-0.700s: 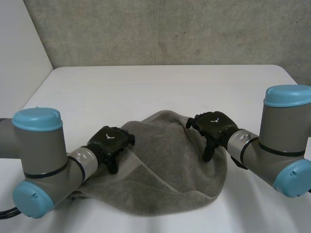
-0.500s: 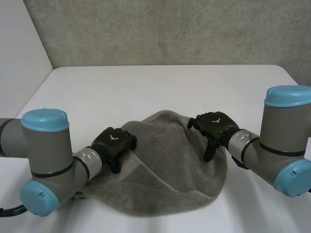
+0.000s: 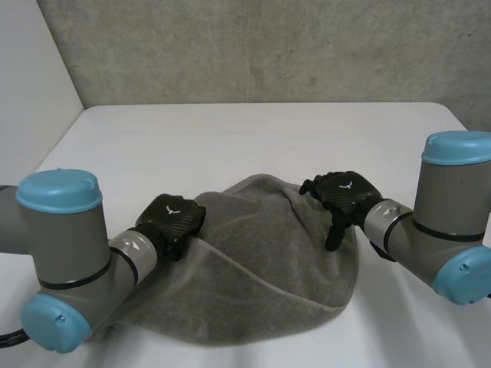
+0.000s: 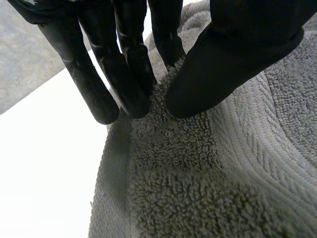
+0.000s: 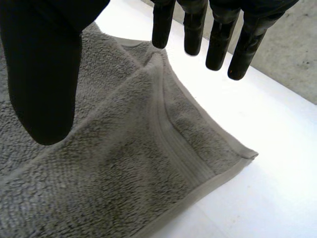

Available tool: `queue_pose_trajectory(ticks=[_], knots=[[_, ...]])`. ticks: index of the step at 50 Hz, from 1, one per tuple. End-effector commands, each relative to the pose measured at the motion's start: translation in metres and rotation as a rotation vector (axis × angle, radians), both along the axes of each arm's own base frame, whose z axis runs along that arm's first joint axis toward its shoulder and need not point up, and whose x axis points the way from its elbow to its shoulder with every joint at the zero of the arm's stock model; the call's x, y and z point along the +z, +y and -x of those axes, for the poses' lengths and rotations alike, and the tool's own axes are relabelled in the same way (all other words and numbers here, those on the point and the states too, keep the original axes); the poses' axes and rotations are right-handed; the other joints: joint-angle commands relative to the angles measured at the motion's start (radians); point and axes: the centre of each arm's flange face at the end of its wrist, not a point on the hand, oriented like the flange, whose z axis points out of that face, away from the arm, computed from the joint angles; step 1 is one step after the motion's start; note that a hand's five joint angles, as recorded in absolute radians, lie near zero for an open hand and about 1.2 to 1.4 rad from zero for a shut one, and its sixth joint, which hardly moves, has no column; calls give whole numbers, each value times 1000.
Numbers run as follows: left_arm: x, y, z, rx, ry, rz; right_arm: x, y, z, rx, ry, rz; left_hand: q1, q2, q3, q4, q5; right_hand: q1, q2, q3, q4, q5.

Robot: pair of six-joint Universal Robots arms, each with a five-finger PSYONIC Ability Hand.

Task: Fold the towel.

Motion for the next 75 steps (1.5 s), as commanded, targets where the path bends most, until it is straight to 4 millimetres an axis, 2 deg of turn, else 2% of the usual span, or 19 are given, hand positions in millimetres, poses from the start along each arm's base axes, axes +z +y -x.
queue_pose_trajectory(ticks=[1, 5, 13, 28, 39, 47, 49, 52, 54, 57, 61, 65, 68, 69, 70, 71, 73, 74, 75], knots=[[44, 20, -11, 1, 54, 107, 22, -6, 5, 12, 11, 45, 230, 193, 190, 189, 207, -88, -112, -82, -99, -99], [91, 33, -20, 15, 132, 252, 35, 6, 6, 101, 79, 15, 230, 193, 190, 189, 207, -88, -112, -82, -99, -99], [132, 40, -33, 65, 189, 389, 41, 26, 16, 177, 117, -136, 230, 193, 190, 189, 207, -88, -112, -82, -99, -99], [145, 44, -49, 187, 191, 440, 5, 36, 18, 233, 69, -261, 230, 193, 190, 189, 207, -88, -112, -82, -99, -99], [148, 50, -52, 192, 197, 452, -32, 5, 7, 109, -112, -268, 230, 193, 190, 189, 207, -14, -37, -8, -24, -24], [150, 47, -56, 210, 200, 463, -39, -8, 10, 32, -102, -230, 230, 193, 190, 189, 207, 1, -23, 7, -9, -9], [151, 46, -57, 215, 199, 465, -39, -8, 10, 28, -101, -228, 230, 193, 190, 189, 207, 60, 36, 66, 49, 49], [150, 44, -58, 219, 198, 465, -41, -8, 10, 29, -100, -234, 230, 193, 190, 189, 207, 436, 412, 442, 425, 425], [151, 43, -59, 225, 197, 467, -41, -9, 10, 33, -98, -229, 230, 193, 190, 189, 207, 1130, 1106, 1136, 1119, 1119], [150, 37, -62, 240, 192, 470, -38, -13, 10, 26, -99, -212, 230, 193, 190, 189, 207, 1133, 1110, 1139, 1123, 1123], [153, 26, -67, 268, 193, 492, -9, -37, 8, 1, -134, -90, 230, 193, 190, 189, 207, 1133, 1110, 1139, 1123, 1123], [168, -11, -61, 290, 255, 603, 31, -60, 4, -27, -176, 102, 230, 193, 190, 189, 207, 1133, 1110, 1139, 1123, 1123], [189, -39, -51, 286, 312, 710, 107, -88, -1, -102, -303, 435, 230, 193, 190, 189, 207, 1133, 1110, 1139, 1123, 1123], [207, -53, -47, 285, 350, 778, 107, -88, -1, -102, -303, 436, 230, 193, 190, 189, 207, 1133, 1110, 1139, 1123, 1123], [207, -53, -47, 285, 351, 779, 136, -97, 0, -140, -363, 559, 230, 193, 190, 189, 207, 1133, 1110, 1139, 1123, 1123], [223, -66, -40, 280, 389, 840, 136, -97, 0, -140, -364, 560, 230, 193, 190, 189, 207, 1133, 1110, 1139, 1123, 1123], [238, -78, -34, 275, 426, 895, 185, -103, 6, -219, -477, 794, 230, 193, 190, 189, 207, 1133, 1110, 1139, 1123, 1123], [256, -88, -31, 276, 468, 952, 186, -103, 6, -219, -478, 795, 230, 193, 190, 189, 207, 1133, 1110, 1139, 1123, 1123], [256, -88, -31, 276, 469, 952, 206, -103, 9, -251, -527, 893, 230, 193, 190, 189, 207, 1133, 1110, 1139, 1123, 1123]])
